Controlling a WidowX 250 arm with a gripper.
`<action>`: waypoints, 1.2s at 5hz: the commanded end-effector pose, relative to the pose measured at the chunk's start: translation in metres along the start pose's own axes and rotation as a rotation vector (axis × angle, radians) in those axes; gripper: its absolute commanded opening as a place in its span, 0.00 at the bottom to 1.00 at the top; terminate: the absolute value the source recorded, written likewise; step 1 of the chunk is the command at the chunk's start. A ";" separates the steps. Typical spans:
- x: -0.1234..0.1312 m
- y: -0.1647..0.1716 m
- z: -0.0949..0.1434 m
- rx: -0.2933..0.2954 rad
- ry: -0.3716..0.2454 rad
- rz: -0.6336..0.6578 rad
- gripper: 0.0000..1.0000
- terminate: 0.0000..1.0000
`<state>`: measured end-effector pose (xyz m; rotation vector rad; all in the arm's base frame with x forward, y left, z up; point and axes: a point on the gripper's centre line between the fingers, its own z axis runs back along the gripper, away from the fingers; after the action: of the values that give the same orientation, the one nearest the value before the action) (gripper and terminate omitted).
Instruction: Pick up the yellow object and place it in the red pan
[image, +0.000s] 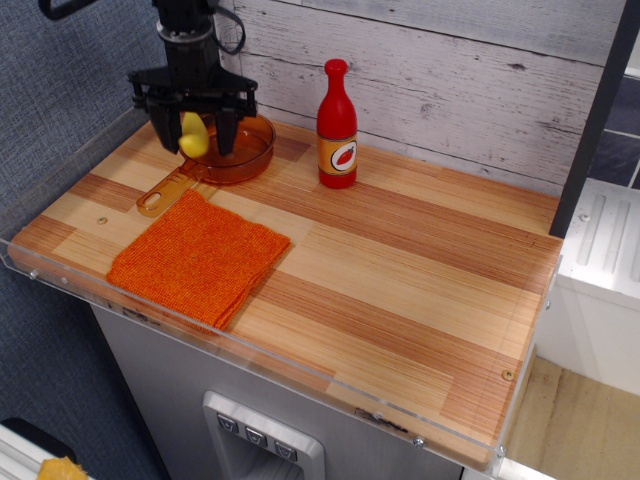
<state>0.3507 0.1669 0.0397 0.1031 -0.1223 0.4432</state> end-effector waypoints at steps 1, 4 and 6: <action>-0.001 0.002 0.035 -0.007 -0.109 0.021 1.00 0.00; -0.010 -0.001 0.058 -0.010 -0.158 0.019 1.00 0.00; -0.041 -0.003 0.078 -0.018 -0.143 0.053 1.00 0.00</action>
<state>0.3092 0.1424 0.0947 0.1016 -0.2149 0.4968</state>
